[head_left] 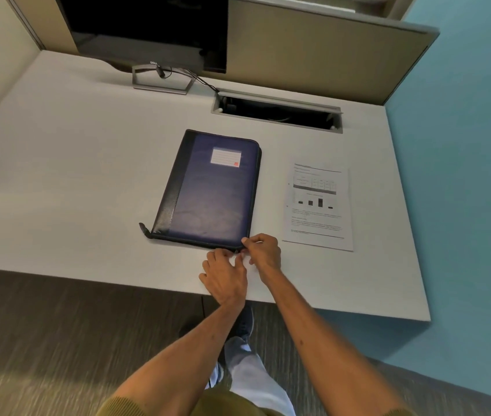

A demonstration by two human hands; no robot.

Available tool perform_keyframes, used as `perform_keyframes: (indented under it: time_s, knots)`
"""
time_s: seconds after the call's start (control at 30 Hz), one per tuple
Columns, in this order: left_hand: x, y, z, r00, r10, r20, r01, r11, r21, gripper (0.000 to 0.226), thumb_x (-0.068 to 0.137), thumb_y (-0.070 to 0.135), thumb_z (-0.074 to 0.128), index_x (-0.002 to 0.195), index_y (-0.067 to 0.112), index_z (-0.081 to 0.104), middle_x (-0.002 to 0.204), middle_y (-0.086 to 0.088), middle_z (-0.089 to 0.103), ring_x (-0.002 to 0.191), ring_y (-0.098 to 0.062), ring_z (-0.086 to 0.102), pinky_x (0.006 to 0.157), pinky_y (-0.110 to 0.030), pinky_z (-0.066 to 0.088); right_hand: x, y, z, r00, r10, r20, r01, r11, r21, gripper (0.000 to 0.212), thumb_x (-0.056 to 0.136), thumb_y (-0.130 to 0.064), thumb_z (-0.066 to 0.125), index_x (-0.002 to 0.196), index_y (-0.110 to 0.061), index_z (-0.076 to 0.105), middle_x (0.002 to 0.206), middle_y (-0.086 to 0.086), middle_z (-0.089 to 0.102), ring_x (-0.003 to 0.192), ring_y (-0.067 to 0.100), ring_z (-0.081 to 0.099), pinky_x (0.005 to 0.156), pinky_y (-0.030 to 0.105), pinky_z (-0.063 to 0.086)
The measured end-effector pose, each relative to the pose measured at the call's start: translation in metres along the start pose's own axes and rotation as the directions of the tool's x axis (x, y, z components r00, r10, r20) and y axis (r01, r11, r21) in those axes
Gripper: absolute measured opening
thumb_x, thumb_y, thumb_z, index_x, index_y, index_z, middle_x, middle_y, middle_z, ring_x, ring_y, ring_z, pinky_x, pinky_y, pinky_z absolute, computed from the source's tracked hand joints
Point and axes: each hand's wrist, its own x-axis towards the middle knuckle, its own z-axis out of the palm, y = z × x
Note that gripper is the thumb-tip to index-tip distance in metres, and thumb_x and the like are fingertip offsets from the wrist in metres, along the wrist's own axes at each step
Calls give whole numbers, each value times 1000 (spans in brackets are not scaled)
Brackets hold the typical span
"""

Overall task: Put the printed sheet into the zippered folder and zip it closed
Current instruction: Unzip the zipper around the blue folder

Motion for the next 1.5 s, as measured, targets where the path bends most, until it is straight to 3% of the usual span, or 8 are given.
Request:
perform_keyframes:
  time_s: [0.2,0.37,0.77,0.97,1.03,1.13,1.23,1.5]
  knots:
    - [7,-7,-5,993,114,12,-114,992,45,21,110,35,59,124,22,67,124,2,68,115,-17,62,101,-36,48,1,0,1,1000,-5,3,5,1000,28,27,99,-36,74,107,-10,78,102,9,81,95,33,77,95,49,63]
    - [22,-18,-22,986,169,-13,-167,983,82,17,107,33,63,119,22,64,118,3,67,110,-16,62,100,-35,48,7,-3,-3,997,28,-70,-22,997,73,24,99,-32,74,104,-9,79,100,11,81,90,31,78,91,45,65]
    - [69,-68,-84,985,115,-129,-98,987,129,19,108,27,65,122,14,65,122,-3,67,114,-23,64,102,-43,51,15,-2,-12,996,41,-81,-29,990,141,25,100,-27,72,103,-3,78,98,17,79,95,38,76,92,46,64]
    - [79,-85,-103,978,182,-102,-162,971,176,20,111,31,60,126,17,64,129,0,65,115,-20,62,103,-42,51,1,-8,-2,979,-86,-186,61,989,-136,21,96,-18,73,114,-10,68,116,9,74,104,30,71,91,44,62]
    - [80,-87,-105,974,214,-68,-198,962,188,20,113,31,55,127,18,62,132,0,63,118,-20,61,106,-42,52,-9,-13,10,886,-411,-213,300,860,-413,29,96,-17,72,123,-18,61,124,3,66,110,24,66,91,39,60]
    - [82,-89,-107,970,239,-39,-228,955,191,21,114,30,50,128,17,61,134,-1,63,121,-22,60,106,-42,52,-22,-31,38,647,-739,189,682,450,-577,33,101,-26,65,134,-24,62,138,-2,61,125,19,60,105,32,50]
    - [83,-91,-110,964,266,-10,-260,949,176,23,113,31,53,131,18,59,137,1,62,125,-19,59,110,-39,52,-33,-51,75,527,-688,499,801,207,-561,47,103,-37,64,147,-27,55,153,-2,53,141,21,50,121,38,41]
    - [83,-93,-116,959,282,-4,-278,947,159,20,109,28,59,126,18,62,128,2,67,115,-17,61,103,-34,54,-29,-66,93,450,-655,607,790,-25,-612,42,109,-25,56,151,-23,51,151,0,54,136,21,55,104,36,58]
